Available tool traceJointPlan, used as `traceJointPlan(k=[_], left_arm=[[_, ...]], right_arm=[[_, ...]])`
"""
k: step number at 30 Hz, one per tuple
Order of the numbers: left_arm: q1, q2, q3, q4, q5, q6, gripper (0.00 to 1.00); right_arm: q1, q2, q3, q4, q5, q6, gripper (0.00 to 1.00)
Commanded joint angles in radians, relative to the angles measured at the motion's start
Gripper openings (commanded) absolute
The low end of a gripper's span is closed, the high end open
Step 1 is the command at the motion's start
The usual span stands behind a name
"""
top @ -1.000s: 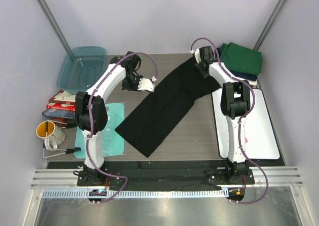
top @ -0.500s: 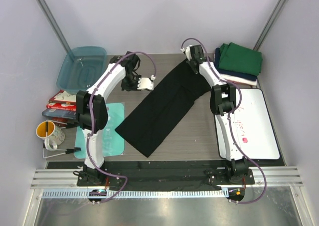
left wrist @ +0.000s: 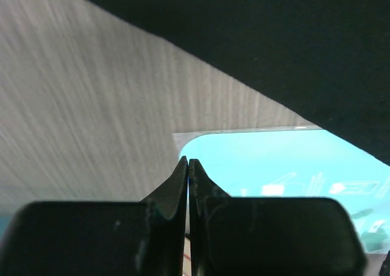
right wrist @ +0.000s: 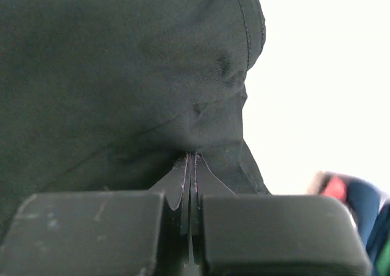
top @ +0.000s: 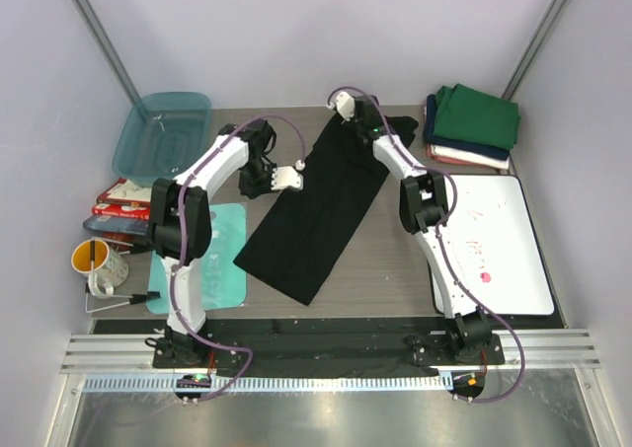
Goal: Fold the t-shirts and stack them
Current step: Rotate the tshirt 70 degrees
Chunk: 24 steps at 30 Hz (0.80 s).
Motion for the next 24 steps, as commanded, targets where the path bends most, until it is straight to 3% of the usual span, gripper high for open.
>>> traceJointPlan(k=[1,3,5,6,8,11,14,17,19,20,21,22,23,24], left_arm=[[0.011,-0.134,-0.078,0.023,0.078,-0.020,0.00],[0.011,-0.175,-0.134,0.045,0.097,-0.024,0.00],[0.012,-0.209,-0.169,0.098,0.109,-0.043,0.00],[0.014,-0.220,-0.210,0.140,0.115,-0.098,0.00],[0.021,-0.250,-0.258,0.288,0.126,-0.161,0.00],[0.028,-0.322,-0.393,0.573,0.060,-0.366,0.00],[0.034,-0.370,-0.491,0.719,-0.030,-0.540,0.00],[0.060,-0.407,-0.528,0.799,-0.061,-0.653,0.00],[0.077,-0.430,-0.537,0.816,-0.064,-0.676,0.00],[0.080,-0.437,-0.540,0.818,-0.064,-0.675,0.00],[0.086,-0.447,-0.550,0.818,-0.067,-0.670,0.00],[0.087,-0.465,-0.557,0.826,-0.072,-0.667,0.00],[0.090,-0.476,-0.565,0.829,-0.072,-0.661,0.00],[0.097,-0.485,-0.579,0.832,-0.076,-0.649,0.00]], right_arm=[[0.062,0.050,0.027,0.182,-0.016,-0.076,0.01],[0.059,0.033,0.016,0.236,0.044,-0.031,0.02],[0.048,-0.034,-0.083,0.317,0.136,-0.007,0.18],[0.043,-0.065,-0.124,0.377,0.162,0.010,0.38],[0.036,-0.144,-0.224,0.425,0.242,0.021,0.52],[0.025,-0.233,-0.312,0.502,0.371,0.051,0.60],[0.017,-0.304,-0.353,0.493,0.454,0.110,0.63],[0.014,-0.437,-0.427,0.378,0.470,0.212,0.63],[0.016,-0.539,-0.454,0.168,0.325,0.283,0.57],[0.019,-0.575,-0.499,0.097,0.248,0.326,0.50],[0.020,-0.602,-0.520,-0.052,0.157,0.325,0.30],[0.023,-0.640,-0.536,-0.140,-0.068,0.309,0.16],[0.042,-0.651,-0.572,-0.215,-0.133,0.259,0.05],[0.049,-0.657,-0.583,-0.377,-0.241,0.218,0.01]])
